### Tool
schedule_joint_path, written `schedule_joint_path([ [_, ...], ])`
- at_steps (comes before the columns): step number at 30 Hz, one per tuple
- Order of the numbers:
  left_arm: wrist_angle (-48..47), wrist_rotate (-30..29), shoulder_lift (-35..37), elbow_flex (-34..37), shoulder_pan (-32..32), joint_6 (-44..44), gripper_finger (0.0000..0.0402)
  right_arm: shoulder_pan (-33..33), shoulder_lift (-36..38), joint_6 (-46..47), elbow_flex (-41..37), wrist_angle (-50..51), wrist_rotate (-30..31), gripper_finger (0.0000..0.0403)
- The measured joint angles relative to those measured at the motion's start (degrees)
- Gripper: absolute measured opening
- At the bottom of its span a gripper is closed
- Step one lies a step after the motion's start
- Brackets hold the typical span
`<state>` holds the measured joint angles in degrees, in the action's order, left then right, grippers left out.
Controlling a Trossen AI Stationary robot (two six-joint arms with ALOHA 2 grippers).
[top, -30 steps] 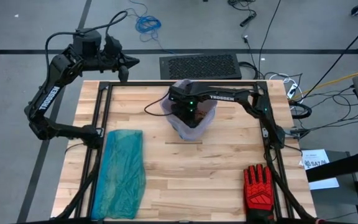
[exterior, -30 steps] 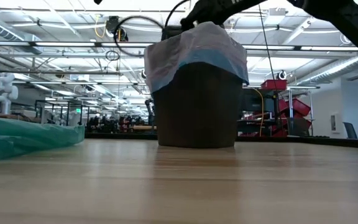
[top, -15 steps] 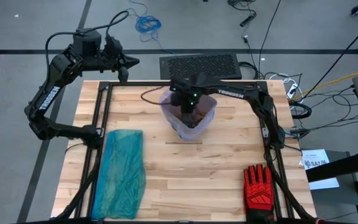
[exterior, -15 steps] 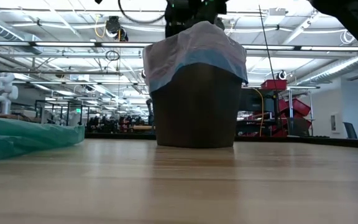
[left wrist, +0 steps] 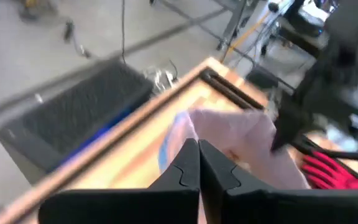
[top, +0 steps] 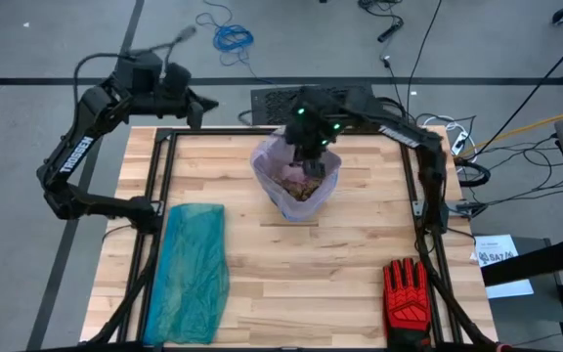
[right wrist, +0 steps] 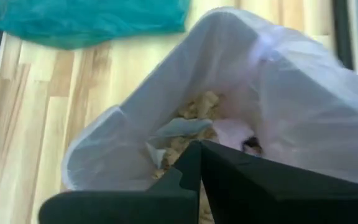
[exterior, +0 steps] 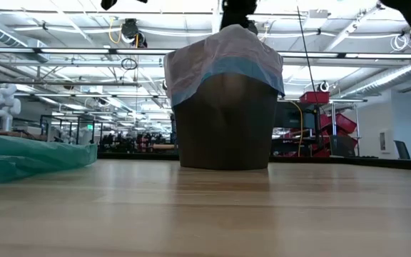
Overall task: Place trash/remove bag and relplace
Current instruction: Close the trash bag
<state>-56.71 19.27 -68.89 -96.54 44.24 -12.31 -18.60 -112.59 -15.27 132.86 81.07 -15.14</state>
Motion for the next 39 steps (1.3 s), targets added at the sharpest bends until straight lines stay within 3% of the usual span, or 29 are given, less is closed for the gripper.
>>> schedule_joint_path([
  [4, -4.4, -5.5, 1.1, 5.4, -4.2, -5.9, 0.0, -2.7, 3.0, -0.5, 0.0, -1.4, -0.1, 0.0],
  [8, -3.2, -10.9, 6.4, 15.6, -10.5, -13.3, 0.0, -7.5, 5.1, -0.6, 0.0, -1.7, -0.3, 0.0],
  [15, 18.3, -14.6, 20.0, 37.6, -18.0, -28.6, 0.0, -18.0, 6.5, 4.7, -0.5, 2.3, -0.3, 0.0],
  [19, 27.1, -14.7, 21.9, 43.1, -18.3, -30.8, 0.0, -22.4, 6.9, 7.1, -5.0, 4.6, -0.3, 0.0],
  [23, 29.7, -14.7, 21.4, 43.3, -18.3, -29.4, 0.0, -26.7, 11.0, 9.7, -15.9, -0.3, -7.7, 0.0],
  [28, 31.4, -13.1, 21.3, 43.3, -18.2, -27.8, 0.0, -31.1, 20.2, 18.3, -37.8, -16.8, -18.5, 0.0],
  [33, 31.5, -12.0, 21.3, 43.3, -17.4, -27.8, 0.0, -31.1, 27.8, 29.1, -54.8, -29.5, -19.5, 0.0],
  [39, 32.3, -7.0, 21.3, 42.6, -15.5, -27.9, 0.0, -28.9, 33.0, 35.9, -66.8, -37.2, -20.4, 0.0022],
])
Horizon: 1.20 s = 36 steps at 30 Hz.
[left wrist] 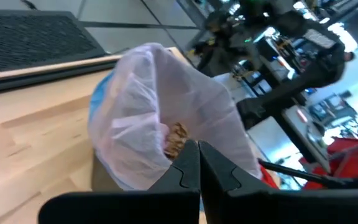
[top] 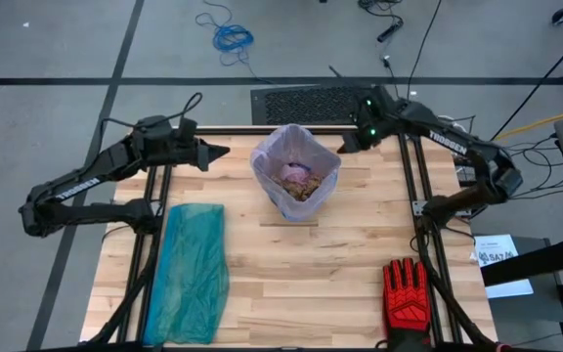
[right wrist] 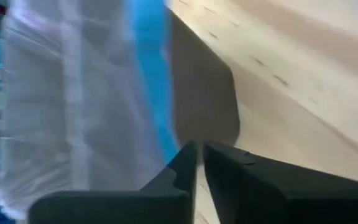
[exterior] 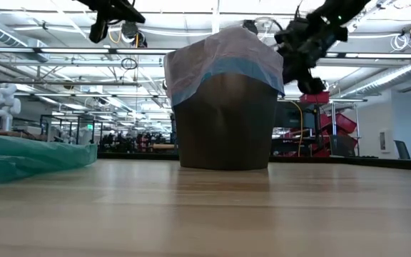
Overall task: Place trash/remove bag and relplace
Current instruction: Close the trash bag
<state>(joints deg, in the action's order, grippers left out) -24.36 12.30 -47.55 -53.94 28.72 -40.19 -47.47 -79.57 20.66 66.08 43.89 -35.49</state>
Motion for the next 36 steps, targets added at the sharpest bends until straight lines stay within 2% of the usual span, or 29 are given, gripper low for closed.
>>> schedule_joint_path([
  [4, 0.0, 3.2, 0.0, -1.4, 1.2, -1.1, 0.0, 0.0, 1.4, 4.6, -6.8, -7.9, -1.9, 0.0073],
  [10, 0.0, 4.9, -0.1, -1.8, 2.3, -2.9, 0.0, 0.1, 1.4, 14.6, -15.1, -26.2, -6.9, 0.0158],
  [14, -0.1, 5.0, -0.1, -1.8, 2.4, -3.0, 0.0, 0.1, 1.2, 18.6, -18.4, -32.7, -6.9, 0.0183],
  [16, 0.0, 5.0, -0.1, -1.8, 2.4, -3.0, 0.0, 0.1, 1.0, 19.5, -19.3, -33.7, -6.9, 0.0174],
  [18, 0.0, 5.0, -0.1, -1.8, 2.4, -3.0, 0.0, 0.6, 0.7, 19.5, -19.7, -33.4, -6.8, 0.0148],
  [22, 0.0, 5.0, -0.1, -1.8, 2.4, -3.0, 0.0, 2.1, 0.7, 19.3, -19.6, -35.1, -7.2, 0.0043],
  [24, 0.0, 5.0, -0.1, -1.8, 2.4, -2.9, 0.0, 3.0, 0.7, 19.8, -19.6, -37.2, -8.0, 0.0014],
  [28, 0.4, 5.0, -0.1, -1.8, 2.4, -2.9, 0.0, 4.1, 2.3, 23.3, -19.6, -42.1, -6.8, 0.0002],
  [36, 2.1, 4.9, -0.1, -1.8, 2.4, -2.9, 0.0, 4.9, 10.4, 23.4, -19.6, -48.8, 3.5, 0.0],
])
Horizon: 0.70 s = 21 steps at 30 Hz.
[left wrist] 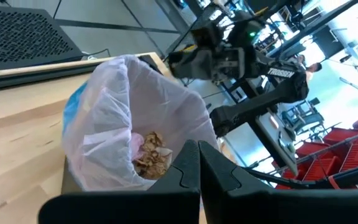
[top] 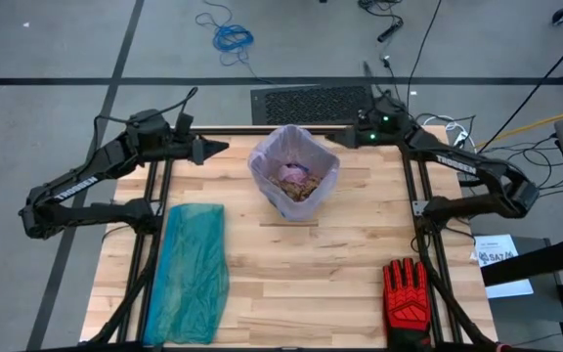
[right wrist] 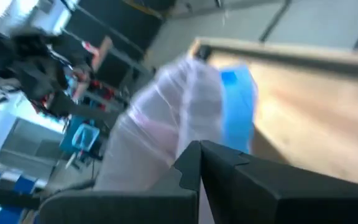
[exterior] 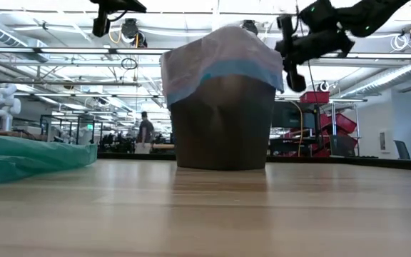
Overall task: Place trash/remove bag and relplace
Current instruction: Close the trash bag
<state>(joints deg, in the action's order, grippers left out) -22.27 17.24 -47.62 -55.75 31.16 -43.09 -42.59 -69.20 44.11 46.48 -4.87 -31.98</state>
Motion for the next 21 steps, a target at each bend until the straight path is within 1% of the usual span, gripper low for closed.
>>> schedule_joint_path([
  [3, 1.4, -0.3, 0.0, 0.0, 0.0, 0.0, 0.0, 0.2, 2.7, -0.4, 0.1, -2.3, 2.1, 0.0],
  [6, 2.2, -0.4, 0.0, 0.0, 0.0, 0.0, 0.0, 0.5, 4.3, 0.5, 0.1, -3.6, 2.2, 0.0],
  [9, 2.9, -0.6, 0.0, 0.0, 0.0, 0.0, 0.0, 0.6, 4.2, 3.9, 0.1, -2.3, 2.3, 0.0],
  [12, 3.0, -0.7, 0.0, 0.0, 0.0, 0.0, 0.0, -0.4, 1.9, 6.4, 0.1, 0.0, 2.7, 0.0007],
  [15, 3.0, -0.8, 0.0, 0.0, 0.0, 0.3, 0.0, -1.9, -2.1, 9.0, 0.1, 1.0, 1.7, 0.0036],
  [17, 3.0, -0.8, 0.0, 0.0, 0.0, 0.3, 0.0, -2.9, -5.2, 10.4, 0.1, -0.7, -1.3, 0.0066],
  [21, 2.9, -0.8, 0.0, 0.0, 0.0, 0.4, 0.0, -3.7, -11.5, 13.9, 0.1, -8.6, -8.3, 0.0134],
])
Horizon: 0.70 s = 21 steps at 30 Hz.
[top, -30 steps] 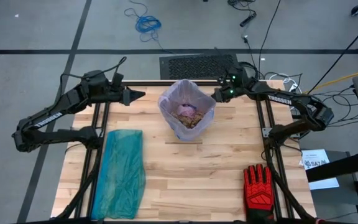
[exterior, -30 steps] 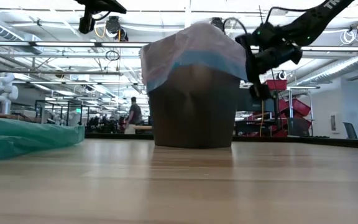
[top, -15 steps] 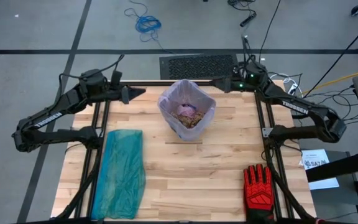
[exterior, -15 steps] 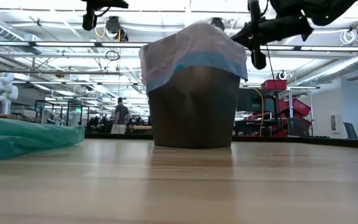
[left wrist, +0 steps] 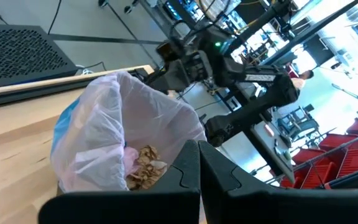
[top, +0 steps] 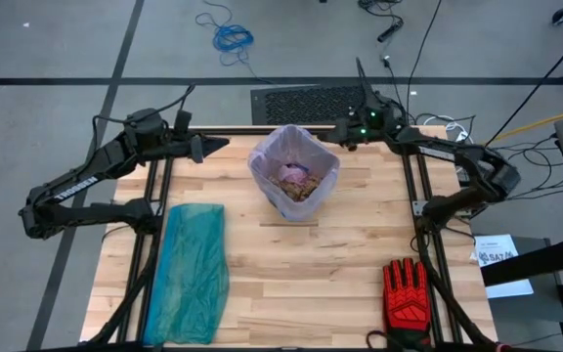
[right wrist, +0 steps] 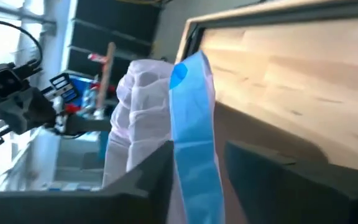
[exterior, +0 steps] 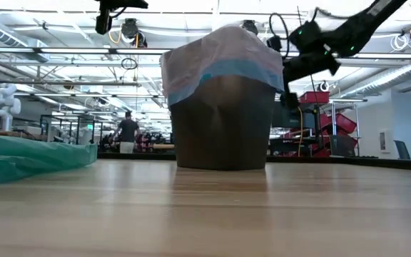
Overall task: Place trash/remove bag and relplace
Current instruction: Close the trash bag
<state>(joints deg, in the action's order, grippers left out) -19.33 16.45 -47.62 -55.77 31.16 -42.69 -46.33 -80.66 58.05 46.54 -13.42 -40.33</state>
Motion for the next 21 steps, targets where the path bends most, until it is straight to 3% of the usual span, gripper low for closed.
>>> schedule_joint_path([
  [5, 0.0, 0.0, 0.0, 0.0, 0.0, 0.1, 0.0, 0.4, -6.8, 3.0, 0.0, -6.9, -2.1, 0.0203],
  [9, -0.1, 0.0, 0.0, 0.0, 0.0, 0.1, 0.0, 1.0, -10.5, 5.2, 0.0, -12.1, -2.8, 0.0213],
  [12, -0.1, 0.1, 0.0, 0.0, 0.0, 1.1, 0.0, 2.1, -11.3, 6.6, 0.0, -18.7, -3.8, 0.0171],
  [17, -0.1, 0.5, 0.0, 0.0, 0.0, 1.1, 0.0, 3.8, -9.4, 7.3, 0.0, -29.0, -2.6, 0.0024],
  [21, -0.1, 0.5, 0.0, 0.0, 0.0, 1.1, 0.0, 4.8, -6.9, 6.9, 0.8, -31.4, -0.1, 0.0007],
])
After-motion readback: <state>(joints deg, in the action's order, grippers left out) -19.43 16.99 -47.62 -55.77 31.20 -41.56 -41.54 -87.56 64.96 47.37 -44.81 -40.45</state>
